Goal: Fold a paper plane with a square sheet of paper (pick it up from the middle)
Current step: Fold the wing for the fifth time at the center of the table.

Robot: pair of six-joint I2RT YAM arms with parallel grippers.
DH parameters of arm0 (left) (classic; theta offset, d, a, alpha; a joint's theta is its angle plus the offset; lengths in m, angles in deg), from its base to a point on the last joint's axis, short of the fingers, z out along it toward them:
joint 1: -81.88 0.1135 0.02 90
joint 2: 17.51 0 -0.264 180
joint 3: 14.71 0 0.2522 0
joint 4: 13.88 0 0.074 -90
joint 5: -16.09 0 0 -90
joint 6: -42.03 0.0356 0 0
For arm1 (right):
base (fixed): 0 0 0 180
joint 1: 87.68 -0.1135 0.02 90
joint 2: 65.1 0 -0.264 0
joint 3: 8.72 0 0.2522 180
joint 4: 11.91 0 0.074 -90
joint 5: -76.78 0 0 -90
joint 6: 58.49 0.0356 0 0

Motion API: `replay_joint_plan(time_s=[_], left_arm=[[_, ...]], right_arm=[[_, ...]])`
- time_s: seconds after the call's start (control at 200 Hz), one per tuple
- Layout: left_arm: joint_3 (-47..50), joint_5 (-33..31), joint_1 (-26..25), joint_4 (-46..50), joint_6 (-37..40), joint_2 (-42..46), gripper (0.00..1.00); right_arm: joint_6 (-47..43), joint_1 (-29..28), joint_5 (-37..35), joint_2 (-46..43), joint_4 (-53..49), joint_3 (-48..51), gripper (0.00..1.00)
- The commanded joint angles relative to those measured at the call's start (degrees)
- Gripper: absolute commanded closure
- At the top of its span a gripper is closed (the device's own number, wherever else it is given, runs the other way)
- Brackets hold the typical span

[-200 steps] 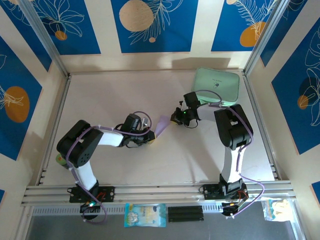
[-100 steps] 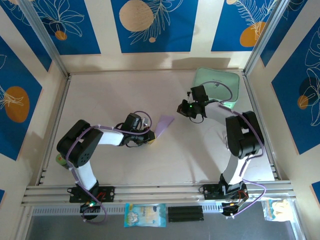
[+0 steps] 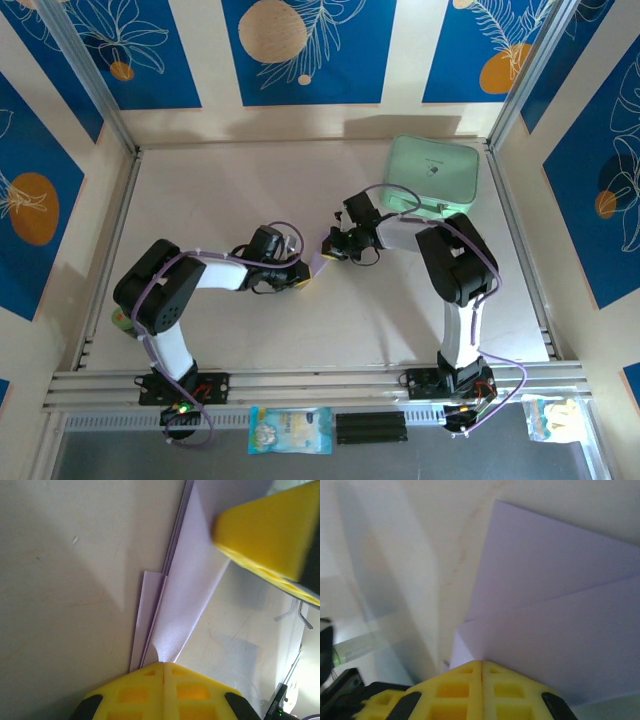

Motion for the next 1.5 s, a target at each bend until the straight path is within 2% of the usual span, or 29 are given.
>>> replay_joint_plan(time_s=[0.0, 0.26, 0.535, 0.66, 1.015, 1.231, 1.496], left_arm=[[-0.03, 1.1, -0.13, 5.04, 1.4, 0.71, 1.0], [-6.86, 3.51, -0.31, 4.74, 6.13, 1.59, 0.94], [-10.08, 3.81, -1.12, 4.03, 6.65, -4.18, 0.97], [-11.14, 2.37, -1.46, 6.99, 8.14, -6.07, 0.97], [-2.51, 3.36, -1.5, 6.06, 12.68, -5.86, 1.0], [0.91, 3.94, -1.47, 9.08, 17.31, -2.02, 1.0], [7.66, 4.66, -1.44, 8.74, 18.34, 2.06, 1.0]], right_arm=[[0.3, 0.49, 1.4, 1.26, -0.88, -1.33, 1.0], [-0.89, 1.09, -1.05, 3.19, -3.63, -0.79, 1.0], [-0.29, 1.12, -0.81, 4.36, -4.24, -0.92, 1.0], [-0.17, 1.2, -0.9, 4.7, -4.63, -1.07, 1.0], [-0.8, 1.51, -3.01, 5.69, -9.5, -2.66, 1.0], [-0.89, 1.73, -3.61, 6.37, -11.05, -3.49, 1.0], [-0.93, 1.95, -3.65, 6.72, -11.65, -3.73, 1.0]])
